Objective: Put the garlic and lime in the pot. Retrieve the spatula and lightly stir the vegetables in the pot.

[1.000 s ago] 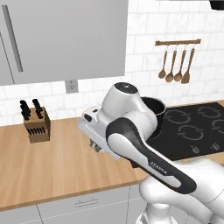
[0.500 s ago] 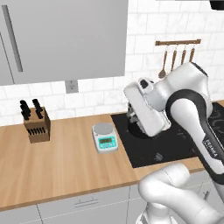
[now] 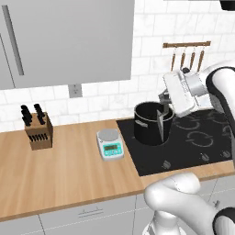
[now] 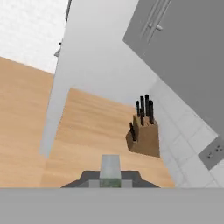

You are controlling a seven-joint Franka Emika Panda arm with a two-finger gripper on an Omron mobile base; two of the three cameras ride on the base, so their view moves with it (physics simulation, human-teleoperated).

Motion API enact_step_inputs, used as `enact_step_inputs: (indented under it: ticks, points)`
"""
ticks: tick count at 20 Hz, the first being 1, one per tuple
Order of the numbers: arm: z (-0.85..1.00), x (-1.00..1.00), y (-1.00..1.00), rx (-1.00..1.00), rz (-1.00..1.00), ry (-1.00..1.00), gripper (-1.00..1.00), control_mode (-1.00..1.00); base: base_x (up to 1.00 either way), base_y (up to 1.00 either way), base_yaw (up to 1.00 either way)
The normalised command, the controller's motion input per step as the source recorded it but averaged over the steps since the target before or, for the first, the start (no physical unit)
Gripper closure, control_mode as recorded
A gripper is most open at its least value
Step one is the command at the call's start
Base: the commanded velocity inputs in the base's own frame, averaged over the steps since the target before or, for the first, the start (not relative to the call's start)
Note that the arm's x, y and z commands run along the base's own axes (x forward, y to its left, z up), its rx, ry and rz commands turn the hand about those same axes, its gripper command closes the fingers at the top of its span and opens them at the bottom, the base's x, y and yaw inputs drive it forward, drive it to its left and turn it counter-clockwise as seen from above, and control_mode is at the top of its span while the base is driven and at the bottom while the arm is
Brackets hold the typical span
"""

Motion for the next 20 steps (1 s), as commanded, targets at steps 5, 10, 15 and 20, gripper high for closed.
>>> enact_step_inputs:
  ticks: [5,10,15,20]
  points:
    - [0.74,1.0,-0.64,0.32,-0.09,0.1,1.0,-1.0,0.0,0.0,0.0]
    - [0.03,1.0,-0.4,0.16,-0.06,0.11,1.0,-1.0,0.0,0.0,0.0]
    - [-0.21,1.0,-0.54,0.05,-0.04,0.04,1.0,-1.0,0.0,0.0,0.0]
    - [-0.22,1.0,-0.12,0.04,-0.01,0.0,1.0,-1.0,0.0,0.0,0.0]
